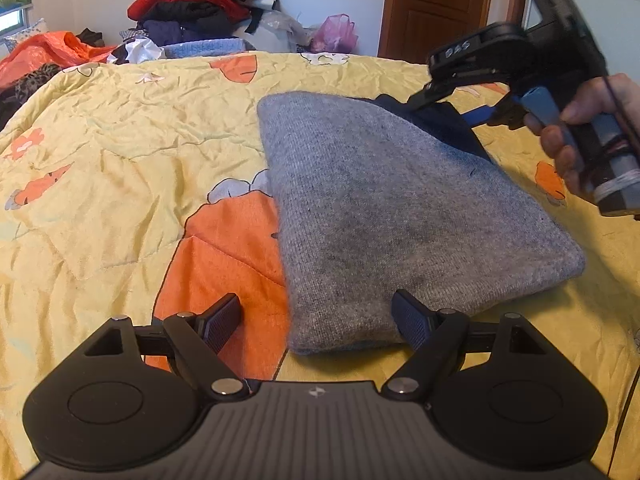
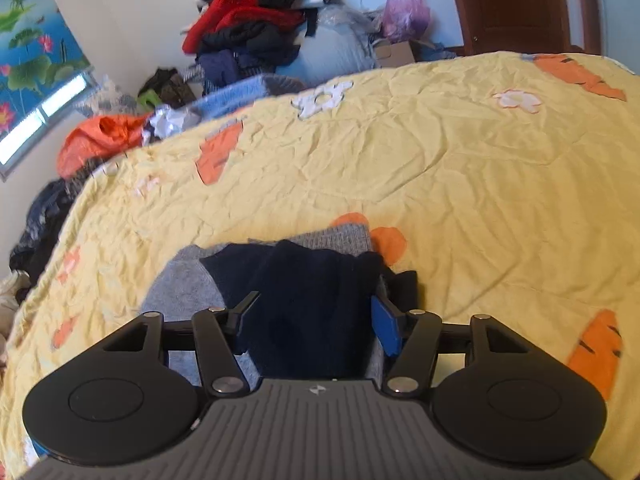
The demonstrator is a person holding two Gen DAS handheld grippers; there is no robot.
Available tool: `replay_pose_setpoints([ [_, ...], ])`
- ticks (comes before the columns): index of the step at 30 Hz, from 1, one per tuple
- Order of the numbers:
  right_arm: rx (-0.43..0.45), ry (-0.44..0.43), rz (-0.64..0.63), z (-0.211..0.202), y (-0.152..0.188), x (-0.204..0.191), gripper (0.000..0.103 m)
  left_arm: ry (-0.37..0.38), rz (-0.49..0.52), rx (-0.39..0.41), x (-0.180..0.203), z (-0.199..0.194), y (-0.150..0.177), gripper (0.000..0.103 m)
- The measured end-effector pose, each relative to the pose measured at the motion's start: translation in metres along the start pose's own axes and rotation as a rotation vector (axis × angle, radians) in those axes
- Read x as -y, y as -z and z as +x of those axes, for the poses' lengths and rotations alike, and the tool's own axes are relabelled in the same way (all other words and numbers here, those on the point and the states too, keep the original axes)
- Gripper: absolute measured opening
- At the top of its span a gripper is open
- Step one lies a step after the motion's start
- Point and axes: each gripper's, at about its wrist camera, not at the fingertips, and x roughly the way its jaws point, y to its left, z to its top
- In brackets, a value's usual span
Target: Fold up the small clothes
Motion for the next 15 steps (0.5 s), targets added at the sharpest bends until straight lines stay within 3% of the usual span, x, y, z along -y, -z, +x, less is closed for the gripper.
replay_pose_setpoints([
  [4, -0.036, 0.038, -0.056, 0.022, -0.002, -0.003, 0.054, 0.005, -0.002, -0.005, 0.000, 0.000, -0.002, 0.084],
  [6, -0.049, 0.030, -0.079, 0.026, -0.004, -0.003, 0.027, 0.008, 0.002, -0.007, 0.000, -0.001, -0.002, 0.084],
  [8, -0.067, 0.036, -0.107, 0.028, -0.007, -0.004, 0.016, 0.012, 0.007, -0.008, 0.001, -0.001, -0.003, 0.084],
  [12, -0.037, 0.043, -0.172, 0.020, -0.009, -0.002, 0.010, 0.023, 0.007, -0.005, -0.001, 0.002, -0.003, 0.084],
  [15, -0.036, 0.031, -0.067, 0.025, -0.009, 0.026, 0.008, 0.030, -0.006, -0.003, -0.002, 0.005, -0.005, 0.085],
])
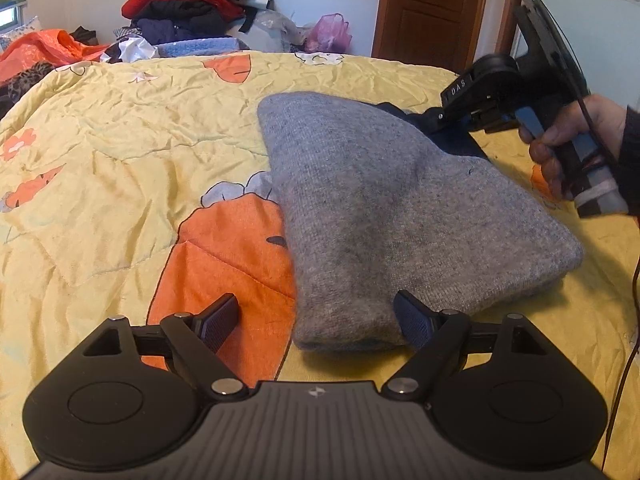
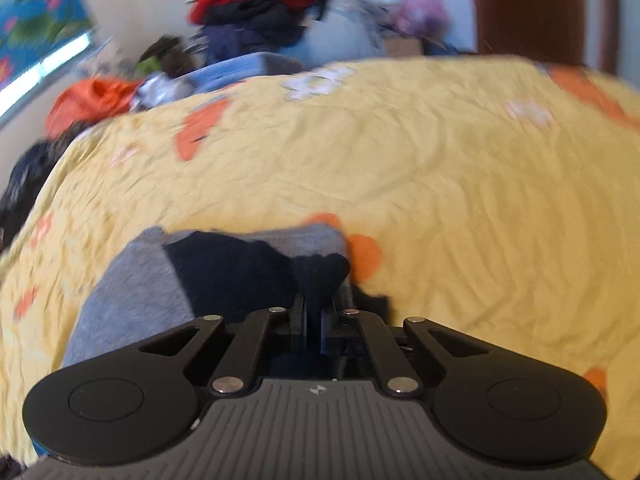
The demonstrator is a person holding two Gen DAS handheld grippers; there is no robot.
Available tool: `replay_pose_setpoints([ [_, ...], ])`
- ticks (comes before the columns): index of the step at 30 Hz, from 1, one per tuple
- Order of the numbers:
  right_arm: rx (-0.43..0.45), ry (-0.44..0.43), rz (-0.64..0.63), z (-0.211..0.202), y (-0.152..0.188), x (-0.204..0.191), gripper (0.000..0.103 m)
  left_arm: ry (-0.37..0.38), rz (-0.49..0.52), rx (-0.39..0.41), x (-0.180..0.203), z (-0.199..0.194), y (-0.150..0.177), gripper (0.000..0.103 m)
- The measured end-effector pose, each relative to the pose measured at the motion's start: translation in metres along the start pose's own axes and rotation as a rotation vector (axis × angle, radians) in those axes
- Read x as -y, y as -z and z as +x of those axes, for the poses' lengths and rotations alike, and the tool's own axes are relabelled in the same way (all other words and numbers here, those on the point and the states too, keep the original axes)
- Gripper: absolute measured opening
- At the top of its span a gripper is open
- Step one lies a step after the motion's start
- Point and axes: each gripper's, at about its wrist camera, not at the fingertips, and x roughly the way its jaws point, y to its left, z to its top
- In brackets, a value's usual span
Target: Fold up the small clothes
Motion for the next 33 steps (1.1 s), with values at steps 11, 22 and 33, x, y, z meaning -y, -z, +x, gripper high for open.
replay_pose_setpoints([
  [11, -0.016, -0.179, 0.084, -0.060, 0.032, 0.000, 0.040, 0.107, -0.168, 0.009, -0.038, -0.015, -0.013, 0.085],
  [22, -0.057, -0.137, -0.019, -0.055, 0.060, 0.000, 0.011, 0.159, -0.189, -0.066, -0.014, 0.023, -0.033, 0.085],
  [33, -0.096, -0.241, 0.159, -0.104, 0.102, 0.020, 0.066, 0.255, -0.283, -0.100, -0.039, 0.015, -0.027, 0.084],
])
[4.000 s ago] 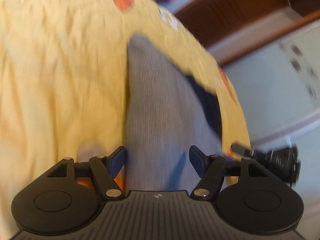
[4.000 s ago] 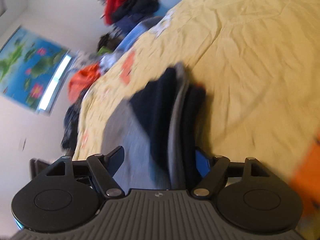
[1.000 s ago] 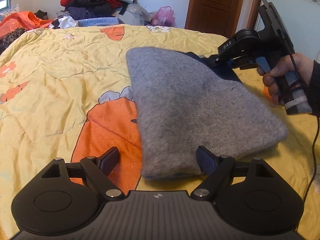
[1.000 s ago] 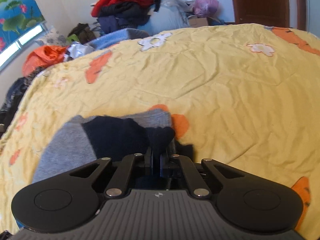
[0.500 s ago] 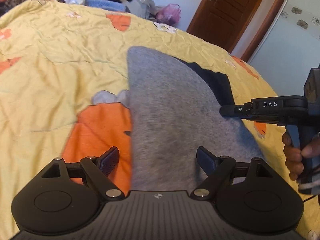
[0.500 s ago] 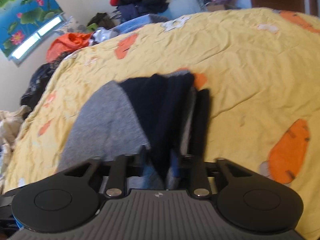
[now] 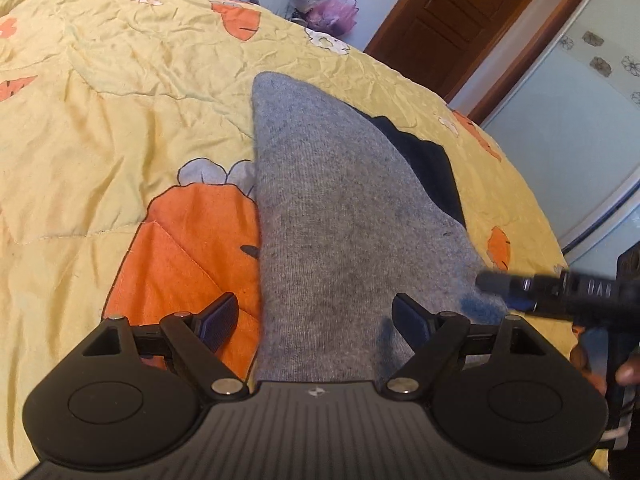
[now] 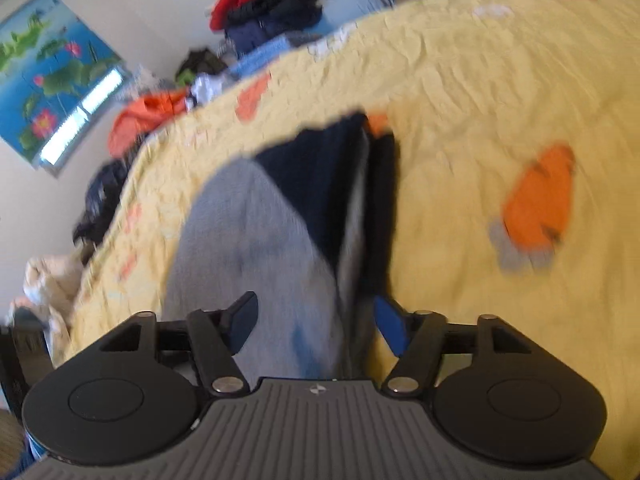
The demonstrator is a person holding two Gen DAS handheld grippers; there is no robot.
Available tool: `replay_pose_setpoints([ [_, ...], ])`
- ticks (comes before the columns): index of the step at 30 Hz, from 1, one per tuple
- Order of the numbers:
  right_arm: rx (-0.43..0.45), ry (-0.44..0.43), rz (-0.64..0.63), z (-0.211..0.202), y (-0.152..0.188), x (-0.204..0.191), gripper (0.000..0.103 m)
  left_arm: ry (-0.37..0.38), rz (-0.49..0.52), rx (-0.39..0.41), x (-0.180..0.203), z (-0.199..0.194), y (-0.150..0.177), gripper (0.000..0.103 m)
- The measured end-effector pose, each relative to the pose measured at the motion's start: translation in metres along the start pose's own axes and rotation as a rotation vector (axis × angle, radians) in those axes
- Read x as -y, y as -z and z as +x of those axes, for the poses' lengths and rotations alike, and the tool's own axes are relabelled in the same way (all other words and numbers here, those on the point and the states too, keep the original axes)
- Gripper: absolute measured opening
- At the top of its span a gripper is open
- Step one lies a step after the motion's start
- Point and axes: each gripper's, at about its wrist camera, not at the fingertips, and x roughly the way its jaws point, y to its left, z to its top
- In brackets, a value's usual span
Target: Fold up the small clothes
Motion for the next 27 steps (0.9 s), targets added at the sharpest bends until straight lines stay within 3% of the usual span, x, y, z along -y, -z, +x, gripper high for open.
replay_pose_setpoints([
  [1, -0.023, -0.001, -0.007, 0.001, 0.008, -0.001, 0.066, 0.000, 0.016, -0.002, 0.003, 0.001, 0.001, 0.084],
  [2, -0.050, -0.008, -0.010, 0.005, 0.014, -0.001, 0.065, -0.003, 0.037, -0.004, 0.007, 0.003, 0.001, 0.076],
  [3, -0.038, -0.018, -0.027, 0.006, 0.021, -0.004, 0.059, -0.003, 0.065, -0.013, 0.012, 0.006, 0.000, 0.056],
  [4, -0.035, -0.013, -0.048, 0.007, 0.025, -0.007, 0.038, -0.021, 0.088, -0.020, 0.017, 0.009, 0.000, 0.048],
  [5, -0.037, 0.003, -0.075, 0.009, 0.028, -0.012, 0.026, -0.040, 0.115, -0.034, 0.020, 0.011, -0.001, 0.029],
  [6, -0.043, 0.017, -0.100, 0.011, 0.029, -0.015, 0.023, -0.053, 0.141, -0.045, 0.022, 0.012, -0.003, 0.021],
  [8, -0.020, 0.032, -0.146, 0.006, 0.033, -0.019, 0.021, -0.061, 0.184, -0.065, 0.022, 0.007, -0.009, 0.013],
  [14, 0.019, 0.020, -0.132, 0.002, 0.048, -0.013, 0.024, -0.108, 0.270, -0.038, 0.026, 0.008, -0.001, 0.016],
  [16, 0.005, 0.002, -0.086, -0.003, 0.046, -0.011, 0.042, -0.077, 0.201, -0.040, 0.017, 0.004, -0.002, 0.031],
  [18, 0.001, -0.041, -0.032, -0.012, 0.040, -0.004, 0.056, -0.043, 0.099, -0.035, 0.000, 0.002, -0.007, 0.074],
  [21, 0.075, -0.078, 0.081, -0.025, 0.024, 0.012, 0.073, 0.030, -0.056, -0.020, -0.020, 0.004, -0.017, 0.082],
  [24, -0.012, -0.144, 0.184, -0.005, 0.013, 0.024, 0.071, 0.069, -0.086, -0.046, -0.019, 0.009, -0.021, 0.081],
  [25, -0.046, -0.141, 0.179, 0.004, 0.013, 0.021, 0.066, 0.078, -0.077, -0.054, -0.016, 0.012, -0.021, 0.081],
  [26, -0.051, -0.147, 0.148, 0.010, 0.014, 0.015, 0.064, 0.086, -0.066, -0.062, -0.013, 0.014, -0.020, 0.066],
  [27, -0.056, -0.139, 0.120, 0.015, 0.016, 0.009, 0.052, 0.092, -0.049, -0.087, -0.008, 0.019, -0.019, 0.032],
])
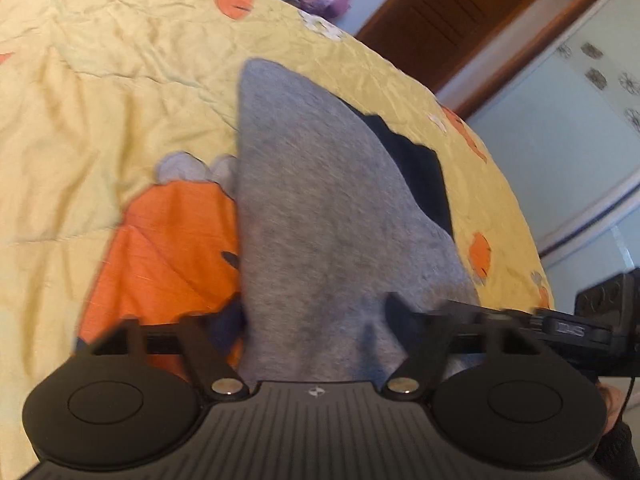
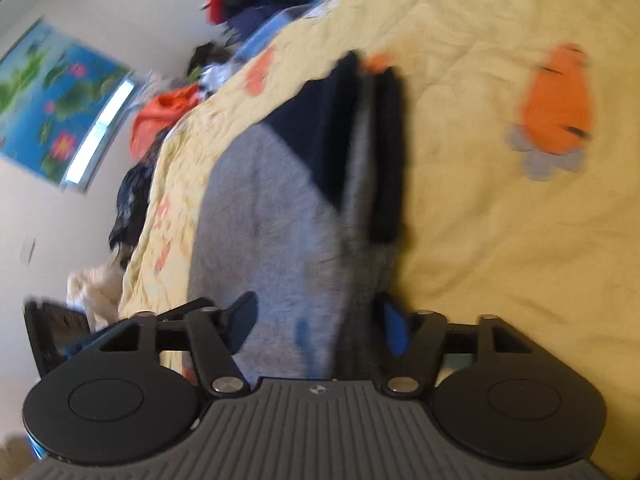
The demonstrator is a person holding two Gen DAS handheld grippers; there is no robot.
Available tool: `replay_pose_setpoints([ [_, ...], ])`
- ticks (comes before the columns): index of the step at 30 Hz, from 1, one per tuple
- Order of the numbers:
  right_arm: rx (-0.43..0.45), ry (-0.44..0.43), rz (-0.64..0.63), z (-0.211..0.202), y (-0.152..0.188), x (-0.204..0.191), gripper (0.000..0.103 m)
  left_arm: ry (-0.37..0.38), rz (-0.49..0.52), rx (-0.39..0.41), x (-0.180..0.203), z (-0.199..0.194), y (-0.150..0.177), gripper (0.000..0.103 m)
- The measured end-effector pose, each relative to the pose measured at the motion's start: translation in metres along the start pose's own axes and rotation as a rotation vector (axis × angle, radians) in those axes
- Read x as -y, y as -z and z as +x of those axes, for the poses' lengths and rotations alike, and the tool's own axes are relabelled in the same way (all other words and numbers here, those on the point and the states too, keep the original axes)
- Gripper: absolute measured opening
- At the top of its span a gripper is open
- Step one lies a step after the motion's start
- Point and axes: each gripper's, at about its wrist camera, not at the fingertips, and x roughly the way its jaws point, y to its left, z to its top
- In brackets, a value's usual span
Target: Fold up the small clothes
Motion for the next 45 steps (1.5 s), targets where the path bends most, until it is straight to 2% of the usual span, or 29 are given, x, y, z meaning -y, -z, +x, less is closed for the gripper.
replay_pose_setpoints([
  [1, -0.004, 0.029, -0.030, 0.006, 0.002, -0.007, 0.025, -0.035, 0.023, -0.006, 0.005, 0.004, 0.002, 0.025],
  [2, -0.013, 0.069, -0.074, 0.012, 0.004, -0.012, 0.021, -0.059, 0.049, -0.002, 0.010, 0.005, 0.002, 0.019],
  [4, -0.013, 0.092, -0.140, 0.017, 0.006, -0.020, 0.021, -0.075, 0.064, -0.014, 0.015, 0.000, 0.002, 0.015],
  [6, -0.002, 0.080, -0.158, 0.006, 0.008, -0.026, 0.020, -0.072, 0.104, -0.001, 0.021, -0.012, 0.004, 0.013],
  [8, 0.013, 0.030, -0.156, -0.013, 0.013, -0.028, 0.020, -0.064, 0.151, -0.010, 0.025, -0.020, 0.011, 0.013],
  [10, 0.001, 0.028, -0.155, -0.017, 0.022, -0.026, 0.020, -0.110, 0.184, -0.033, 0.025, -0.011, 0.021, 0.013],
  [12, -0.034, 0.061, -0.149, -0.006, 0.029, -0.016, 0.019, -0.119, 0.200, -0.010, 0.024, -0.009, 0.028, 0.014],
  [14, -0.005, 0.044, -0.111, -0.004, 0.031, -0.010, 0.021, -0.141, 0.220, 0.018, 0.028, -0.016, 0.030, 0.018],
  [16, 0.026, 0.039, -0.056, -0.012, 0.027, -0.007, 0.034, -0.196, 0.247, 0.080, 0.034, -0.031, 0.034, 0.024],
  [17, 0.055, 0.053, -0.050, -0.020, 0.025, -0.008, 0.037, -0.241, 0.280, 0.139, 0.041, -0.040, 0.036, 0.032],
  [19, 0.195, 0.089, -0.097, -0.042, 0.020, -0.016, 0.039, -0.323, 0.415, 0.325, 0.064, -0.057, 0.043, 0.060],
  [20, 0.267, 0.110, -0.141, -0.050, 0.015, -0.024, 0.041, -0.357, 0.499, 0.418, 0.079, -0.059, 0.046, 0.087],
  [21, 0.315, 0.125, -0.171, -0.052, 0.008, -0.032, 0.047, -0.374, 0.575, 0.480, 0.091, -0.056, 0.048, 0.099],
  [22, 0.332, 0.132, -0.183, -0.049, -0.004, -0.039, 0.057, -0.383, 0.654, 0.504, 0.102, -0.046, 0.045, 0.099],
  [24, 0.300, 0.115, -0.207, -0.029, -0.029, -0.052, 0.071, -0.376, 0.722, 0.478, 0.114, -0.021, 0.030, 0.099],
  [25, 0.275, 0.114, -0.224, -0.014, -0.040, -0.059, 0.074, -0.369, 0.722, 0.451, 0.115, -0.008, 0.020, 0.099],
  [26, 0.249, 0.125, -0.236, 0.002, -0.052, -0.064, 0.074, -0.353, 0.709, 0.399, 0.113, 0.007, 0.010, 0.099],
  [28, 0.195, 0.175, -0.255, 0.037, -0.073, -0.069, 0.074, -0.305, 0.628, 0.234, 0.100, 0.035, -0.010, 0.098],
  [29, 0.155, 0.204, -0.251, 0.055, -0.080, -0.068, 0.073, -0.318, 0.589, 0.187, 0.092, 0.047, -0.014, 0.098],
  [31, 0.074, 0.271, -0.239, 0.084, -0.087, -0.056, 0.070, -0.354, 0.652, 0.217, 0.091, 0.056, -0.005, 0.098],
  [32, 0.111, 0.273, -0.286, 0.085, -0.085, -0.056, 0.070, -0.366, 0.670, 0.226, 0.092, 0.057, -0.001, 0.098],
  [36, 0.110, 0.291, -0.342, 0.093, -0.087, -0.056, 0.071, -0.349, 0.655, 0.246, 0.089, 0.057, 0.002, 0.098],
  [40, 0.136, 0.251, -0.262, 0.083, -0.095, -0.043, 0.068, -0.352, 0.661, 0.258, 0.090, 0.056, 0.006, 0.099],
  [43, 0.131, 0.290, -0.320, 0.081, -0.086, -0.050, 0.068, -0.357, 0.662, 0.260, 0.090, 0.056, 0.009, 0.100],
  [45, 0.139, 0.306, -0.310, 0.074, -0.081, -0.058, 0.070, -0.360, 0.660, 0.258, 0.091, 0.057, 0.010, 0.100],
])
